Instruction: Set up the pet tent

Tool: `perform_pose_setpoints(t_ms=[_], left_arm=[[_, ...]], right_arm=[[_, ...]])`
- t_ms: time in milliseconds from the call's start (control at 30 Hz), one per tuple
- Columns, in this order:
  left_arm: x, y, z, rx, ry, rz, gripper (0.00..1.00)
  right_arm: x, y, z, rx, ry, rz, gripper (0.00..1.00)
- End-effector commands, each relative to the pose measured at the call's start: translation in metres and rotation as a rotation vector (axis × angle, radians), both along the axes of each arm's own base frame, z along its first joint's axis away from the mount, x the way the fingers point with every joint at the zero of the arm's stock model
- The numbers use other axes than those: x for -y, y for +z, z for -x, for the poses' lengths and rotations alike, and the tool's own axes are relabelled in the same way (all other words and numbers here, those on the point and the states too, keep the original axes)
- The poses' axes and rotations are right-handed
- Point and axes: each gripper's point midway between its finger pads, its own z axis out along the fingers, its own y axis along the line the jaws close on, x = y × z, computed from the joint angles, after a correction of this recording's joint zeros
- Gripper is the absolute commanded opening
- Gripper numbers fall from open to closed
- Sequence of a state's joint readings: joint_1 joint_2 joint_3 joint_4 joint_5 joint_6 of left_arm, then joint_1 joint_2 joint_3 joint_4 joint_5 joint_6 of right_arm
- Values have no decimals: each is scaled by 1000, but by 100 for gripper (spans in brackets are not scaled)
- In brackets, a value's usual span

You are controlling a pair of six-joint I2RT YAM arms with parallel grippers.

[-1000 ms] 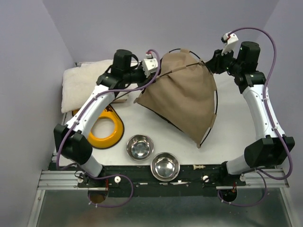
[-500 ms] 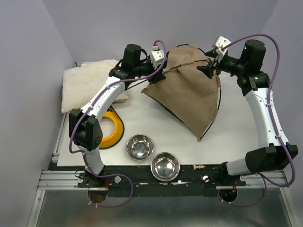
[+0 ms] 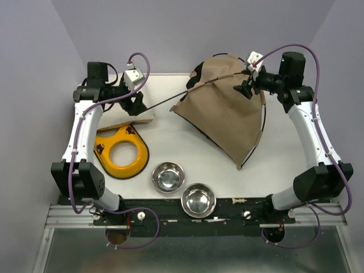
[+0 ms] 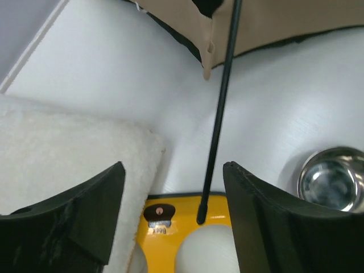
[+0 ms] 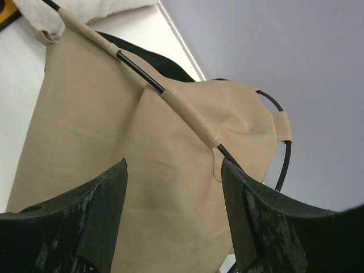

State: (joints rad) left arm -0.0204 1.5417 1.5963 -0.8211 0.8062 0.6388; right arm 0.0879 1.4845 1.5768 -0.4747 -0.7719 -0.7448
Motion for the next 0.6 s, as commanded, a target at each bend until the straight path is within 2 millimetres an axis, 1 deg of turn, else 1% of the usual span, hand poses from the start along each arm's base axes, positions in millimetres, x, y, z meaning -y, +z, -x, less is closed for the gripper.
perform_pose_setpoints(t_ms=[0, 67, 167, 233, 333, 400, 500, 567], left_arm=[[-8, -6, 56, -79, -136, -19, 76], [-9, -9, 65, -105, -138, -8, 69], [-9, -14, 70, -122, -134, -2, 64], [-10, -18, 67, -120, -121, -7, 61], [-13, -22, 60, -98, -105, -24, 53], [-14, -27, 59, -89, -118, -38, 47], [-16, -30, 57, -75, -123, -55, 41], [-16, -32, 58, -67, -133, -59, 35]], right_arm=[[11, -9, -9, -16, -62, 47, 75], [5, 0, -3, -12, -35, 37, 77], [-15, 10, 15, 7, 55, 50, 77], [-35, 18, 27, 37, 117, 50, 77], [-56, 28, 34, 81, 165, 60, 77], [-65, 30, 34, 99, 184, 77, 77], [-70, 27, 25, 127, 197, 108, 77], [-74, 16, 15, 145, 229, 145, 77]])
